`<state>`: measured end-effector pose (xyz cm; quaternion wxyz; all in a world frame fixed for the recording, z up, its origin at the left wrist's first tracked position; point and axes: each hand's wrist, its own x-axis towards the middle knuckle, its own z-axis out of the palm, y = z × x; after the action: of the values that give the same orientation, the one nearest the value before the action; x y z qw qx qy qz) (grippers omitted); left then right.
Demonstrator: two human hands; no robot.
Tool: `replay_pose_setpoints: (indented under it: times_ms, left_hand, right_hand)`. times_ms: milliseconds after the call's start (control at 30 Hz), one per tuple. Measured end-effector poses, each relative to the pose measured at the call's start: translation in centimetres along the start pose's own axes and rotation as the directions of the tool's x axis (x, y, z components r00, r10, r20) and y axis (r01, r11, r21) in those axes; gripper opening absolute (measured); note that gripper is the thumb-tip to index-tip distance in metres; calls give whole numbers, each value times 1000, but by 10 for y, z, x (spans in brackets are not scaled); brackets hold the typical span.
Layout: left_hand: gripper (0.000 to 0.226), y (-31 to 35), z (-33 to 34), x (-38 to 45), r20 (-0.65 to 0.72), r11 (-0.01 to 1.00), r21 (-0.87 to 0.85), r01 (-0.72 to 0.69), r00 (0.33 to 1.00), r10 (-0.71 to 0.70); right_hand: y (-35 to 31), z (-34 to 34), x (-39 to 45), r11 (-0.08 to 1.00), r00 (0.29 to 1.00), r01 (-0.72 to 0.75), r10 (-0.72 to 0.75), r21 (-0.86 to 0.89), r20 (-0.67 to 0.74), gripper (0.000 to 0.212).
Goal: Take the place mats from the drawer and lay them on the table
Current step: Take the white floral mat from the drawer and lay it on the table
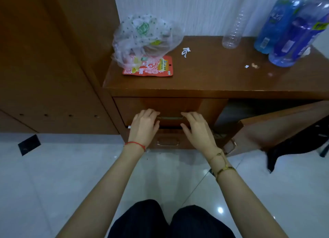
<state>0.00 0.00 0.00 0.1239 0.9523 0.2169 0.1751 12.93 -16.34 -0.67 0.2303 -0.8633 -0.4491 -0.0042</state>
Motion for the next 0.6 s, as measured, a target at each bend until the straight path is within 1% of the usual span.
replay_pose_setpoints:
  times_ms: [200, 300, 433, 500, 600]
  left_hand:
    - [36, -5, 7, 2, 31, 1000, 26, -3, 1000, 3]
    - [39, -4, 6, -2, 13, 1000, 28, -6, 1000, 6]
    - [38, 2, 6, -15, -1, 1000, 16, -21, 1000, 21]
    - [35, 5, 6, -27, -40, 1000, 15, -28, 999, 28]
    - [28, 12, 0, -47, -158, 999, -26, -43, 987, 39]
  right_hand:
    - [2, 6, 12, 1000, 1000, -1, 2, -29, 22, 32]
    - [2, 5, 13, 999, 1000, 8, -7, -40, 22, 27]
    - [-3, 3, 2, 998, 1000, 0, 2, -61, 30, 25]
    - [-6, 2, -13, 998, 1000, 5, -3, -55, 30, 27]
    - [-11, 2, -42, 999, 999, 6, -5, -31, 34, 29]
